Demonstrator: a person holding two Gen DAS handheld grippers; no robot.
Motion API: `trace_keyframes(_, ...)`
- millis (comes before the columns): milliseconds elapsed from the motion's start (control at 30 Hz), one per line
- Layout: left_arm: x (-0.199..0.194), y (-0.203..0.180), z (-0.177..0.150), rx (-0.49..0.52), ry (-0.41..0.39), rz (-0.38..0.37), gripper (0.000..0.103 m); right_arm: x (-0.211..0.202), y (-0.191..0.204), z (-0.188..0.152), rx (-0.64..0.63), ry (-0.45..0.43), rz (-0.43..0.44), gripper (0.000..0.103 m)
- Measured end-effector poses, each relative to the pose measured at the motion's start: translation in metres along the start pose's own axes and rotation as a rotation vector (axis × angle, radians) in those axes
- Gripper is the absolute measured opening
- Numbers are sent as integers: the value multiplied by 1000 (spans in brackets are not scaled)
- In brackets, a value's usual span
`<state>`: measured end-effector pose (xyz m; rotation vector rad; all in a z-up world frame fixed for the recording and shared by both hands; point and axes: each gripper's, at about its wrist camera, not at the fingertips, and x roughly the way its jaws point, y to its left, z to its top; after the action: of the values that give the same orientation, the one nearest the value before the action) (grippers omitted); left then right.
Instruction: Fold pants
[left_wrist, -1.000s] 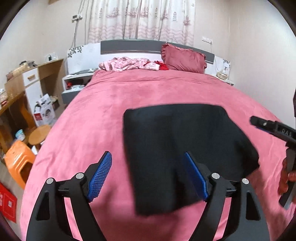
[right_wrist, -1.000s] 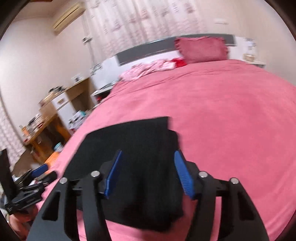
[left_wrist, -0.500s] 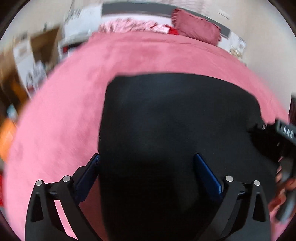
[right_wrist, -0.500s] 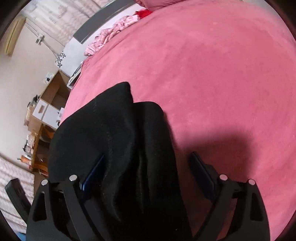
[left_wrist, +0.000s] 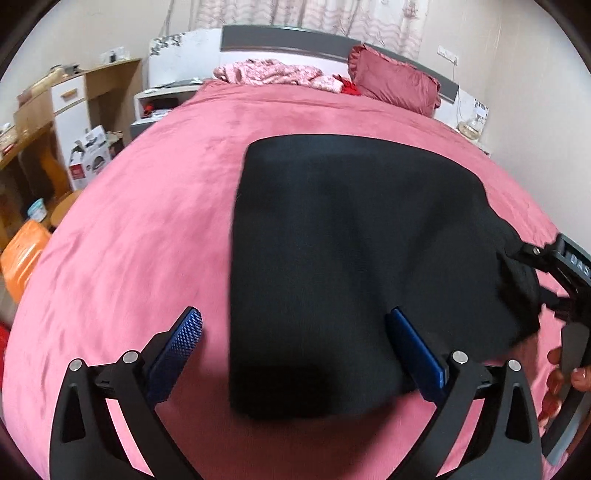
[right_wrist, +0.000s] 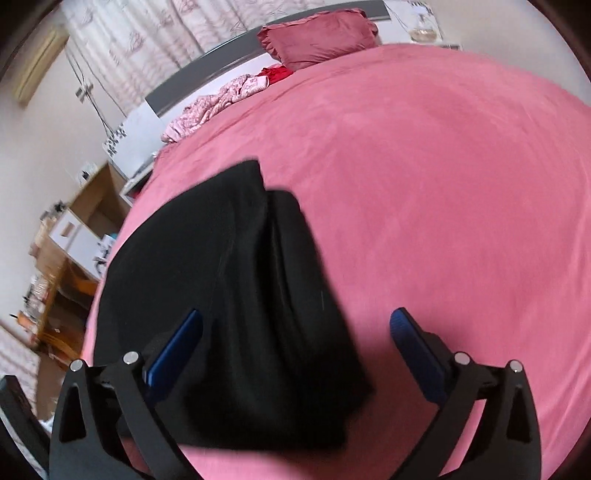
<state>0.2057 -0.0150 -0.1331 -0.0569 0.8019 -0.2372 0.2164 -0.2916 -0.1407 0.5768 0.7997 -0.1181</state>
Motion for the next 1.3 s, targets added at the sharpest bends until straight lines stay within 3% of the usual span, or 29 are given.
trace_keyframes(100, -21, 4, -25, -16, 12, 20, 100, -15, -11, -36, 33, 50, 0, 101)
trace_keyframes(167, -29, 3, -43, 4, 57, 72, 100, -27, -14, -54, 27, 56, -7, 101)
trace_keyframes(300, -44, -1, -72, 76, 101, 202, 100, -49, -5, -86, -78, 86, -90, 101)
trace_keyframes(367, -55, -3, -82, 103, 93, 230, 100, -61, 0, -97, -121, 64, -97, 101)
trace_keyframes(633, -115, -2, -89, 47, 26, 132, 100, -118, 23, -129, -201, -13, -103, 101)
trace_keyframes(900, -155, -2, -83, 55, -60, 138, 100, -147, 33, -140, -279, -89, -129, 101)
trace_keyframes(1300, -174, -1, -93, 35, -46, 108, 100, -164, 42, -147, -328, -138, -118, 101)
